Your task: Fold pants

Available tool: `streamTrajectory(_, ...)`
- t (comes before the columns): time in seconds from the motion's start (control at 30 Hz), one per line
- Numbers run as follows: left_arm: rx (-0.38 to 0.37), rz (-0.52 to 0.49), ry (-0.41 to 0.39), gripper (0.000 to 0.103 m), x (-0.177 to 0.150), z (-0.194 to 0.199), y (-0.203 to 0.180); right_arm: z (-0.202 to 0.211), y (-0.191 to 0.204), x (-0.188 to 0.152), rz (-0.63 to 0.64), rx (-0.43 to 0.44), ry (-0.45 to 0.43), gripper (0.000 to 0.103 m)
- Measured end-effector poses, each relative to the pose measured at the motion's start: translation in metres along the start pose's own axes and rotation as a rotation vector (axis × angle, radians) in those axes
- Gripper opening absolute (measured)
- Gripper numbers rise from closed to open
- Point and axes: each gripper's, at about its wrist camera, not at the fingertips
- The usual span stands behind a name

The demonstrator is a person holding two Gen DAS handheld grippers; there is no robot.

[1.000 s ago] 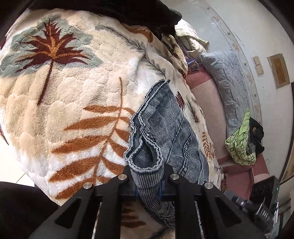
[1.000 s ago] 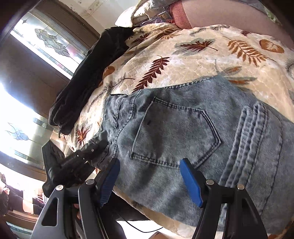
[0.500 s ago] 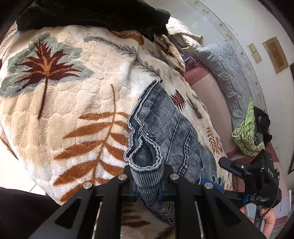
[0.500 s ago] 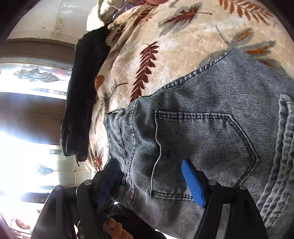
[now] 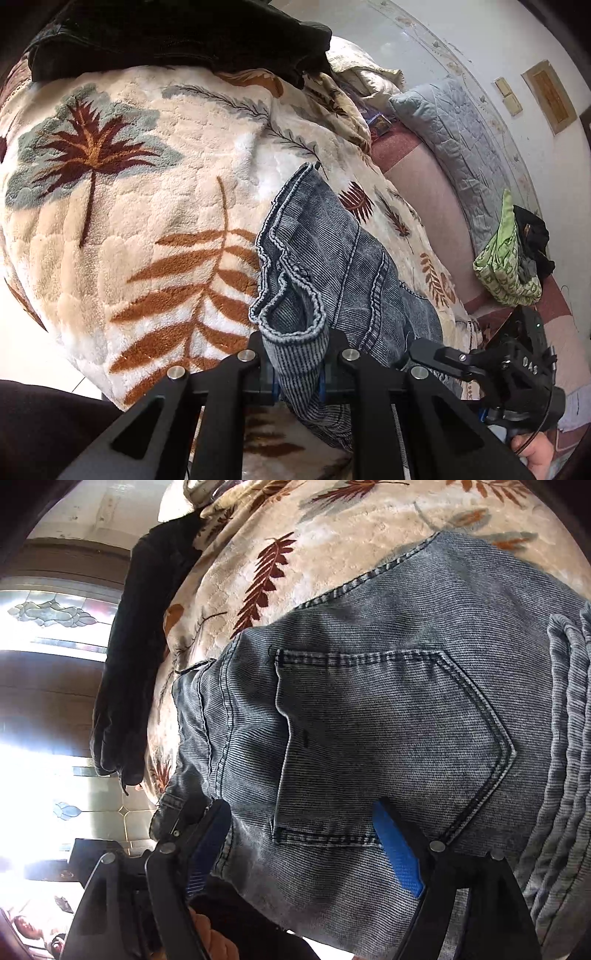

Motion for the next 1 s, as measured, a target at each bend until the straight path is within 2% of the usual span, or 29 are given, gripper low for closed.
streamTrajectory(0.07,0.005,-0.016,-0.002,0.014,-0.001,0.001,-0.002,0.011,0.004,0.000,-0.003,0.029,-0.009,0.086)
streamTrajectory(0.17,-0.003,-0.022,-0.010,0.014,0.000,0.003,-0.003,0.035,0.000,-0.011,0.016,0.067,-0.074,0.086)
streamTrajectory(0.27,0.004,-0.046,-0.015,0.013,0.000,0.005,-0.010,0.065,-0.032,-0.027,-0.035,0.087,-0.150,0.086)
streamTrajectory(0.37,0.005,-0.076,-0.022,0.011,0.003,0.009,-0.022,0.101,-0.081,-0.047,-0.098,0.053,-0.262,0.086)
streamTrajectory(0.47,0.007,-0.150,-0.041,0.011,0.003,0.014,-0.051,0.135,-0.133,-0.066,-0.167,0.000,-0.370,0.086)
streamTrajectory(0.63,-0.001,-0.384,-0.061,0.011,-0.013,0.013,-0.140,0.167,-0.204,-0.087,-0.258,-0.021,-0.471,0.086)
streamTrajectory(0.77,-0.039,-0.638,-0.045,0.011,-0.058,0.003,-0.228,0.180,-0.245,-0.097,-0.325,0.031,-0.549,0.086)
streamTrajectory(0.87,-0.071,-0.813,-0.003,0.011,-0.111,-0.011,-0.278,0.186,-0.268,-0.102,-0.366,0.073,-0.605,0.086)
streamTrajectory(0.93,-0.089,-0.895,0.055,0.011,-0.149,-0.027,-0.299,0.189,-0.282,-0.107,-0.390,0.102,-0.638,0.086)
streamTrajectory(1.0,-0.096,-0.952,0.141,0.011,-0.186,-0.050,-0.308,0.194,-0.297,-0.114,-0.437,0.171,-0.670,0.086)
Point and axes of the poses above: each gripper's, at about its wrist camera, not at the fingertips, and z roughly against the way its jaws point, y to its left, x to its top, and after that the axes turned 12 degrees about -x, right-handed
